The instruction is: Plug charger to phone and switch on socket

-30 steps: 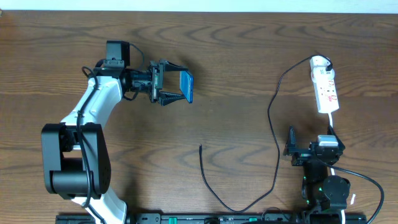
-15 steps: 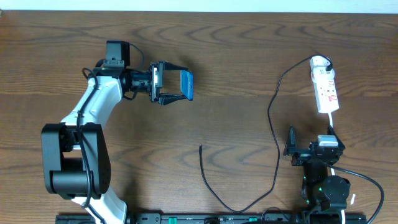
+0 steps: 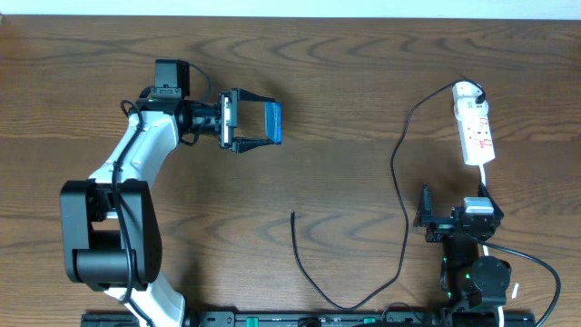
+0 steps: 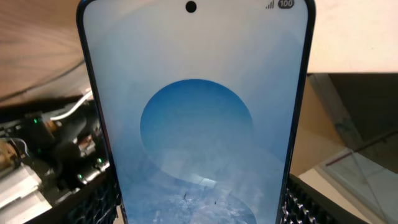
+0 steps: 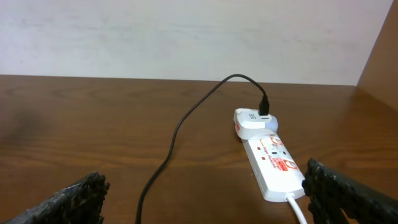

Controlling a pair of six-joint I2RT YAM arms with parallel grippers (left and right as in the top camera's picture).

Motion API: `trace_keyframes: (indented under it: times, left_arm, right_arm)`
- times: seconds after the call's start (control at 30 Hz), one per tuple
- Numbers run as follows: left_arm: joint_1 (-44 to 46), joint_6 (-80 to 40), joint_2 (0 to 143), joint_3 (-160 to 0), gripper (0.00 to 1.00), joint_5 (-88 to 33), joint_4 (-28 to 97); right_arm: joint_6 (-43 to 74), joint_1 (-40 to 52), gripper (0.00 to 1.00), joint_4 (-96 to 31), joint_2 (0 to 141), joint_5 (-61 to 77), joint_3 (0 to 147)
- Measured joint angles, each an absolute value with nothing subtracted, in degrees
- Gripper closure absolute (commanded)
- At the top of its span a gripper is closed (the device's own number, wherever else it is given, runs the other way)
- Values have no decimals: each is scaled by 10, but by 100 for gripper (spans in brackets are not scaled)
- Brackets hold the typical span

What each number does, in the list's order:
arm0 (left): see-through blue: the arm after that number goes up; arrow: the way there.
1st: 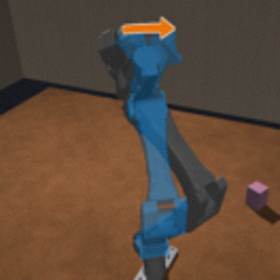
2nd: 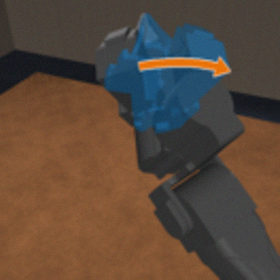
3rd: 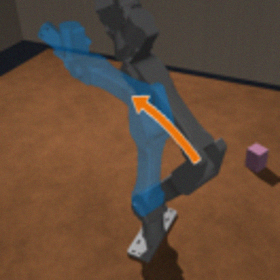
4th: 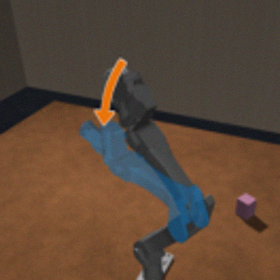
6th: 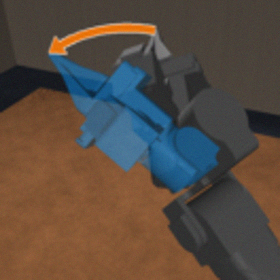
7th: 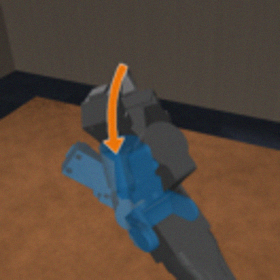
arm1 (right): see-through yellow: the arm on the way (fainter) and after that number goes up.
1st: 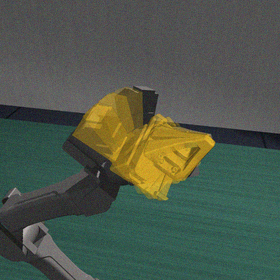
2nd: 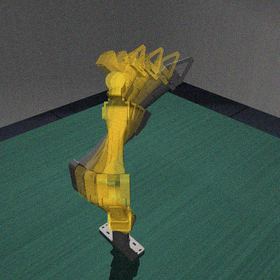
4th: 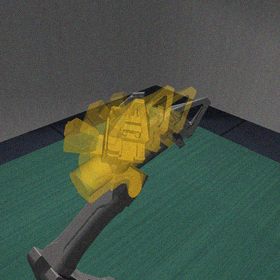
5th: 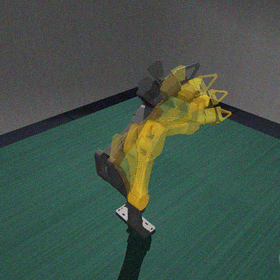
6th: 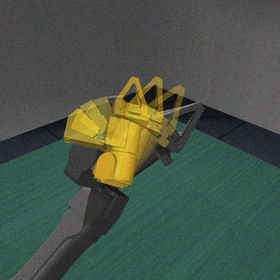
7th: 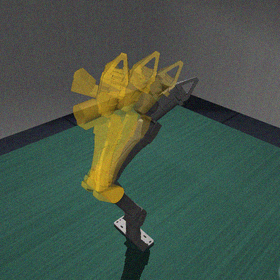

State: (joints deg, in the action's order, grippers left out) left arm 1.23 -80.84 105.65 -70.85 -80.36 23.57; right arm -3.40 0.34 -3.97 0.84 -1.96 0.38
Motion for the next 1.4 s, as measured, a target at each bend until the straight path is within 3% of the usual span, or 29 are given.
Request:
trace_keyframes:
  times: [1.4]
  left_arm:
    - [12,-823,1056,-708,93,-822,236]
  right_arm:
    - [-34,3,1,-40,8,-20,4]
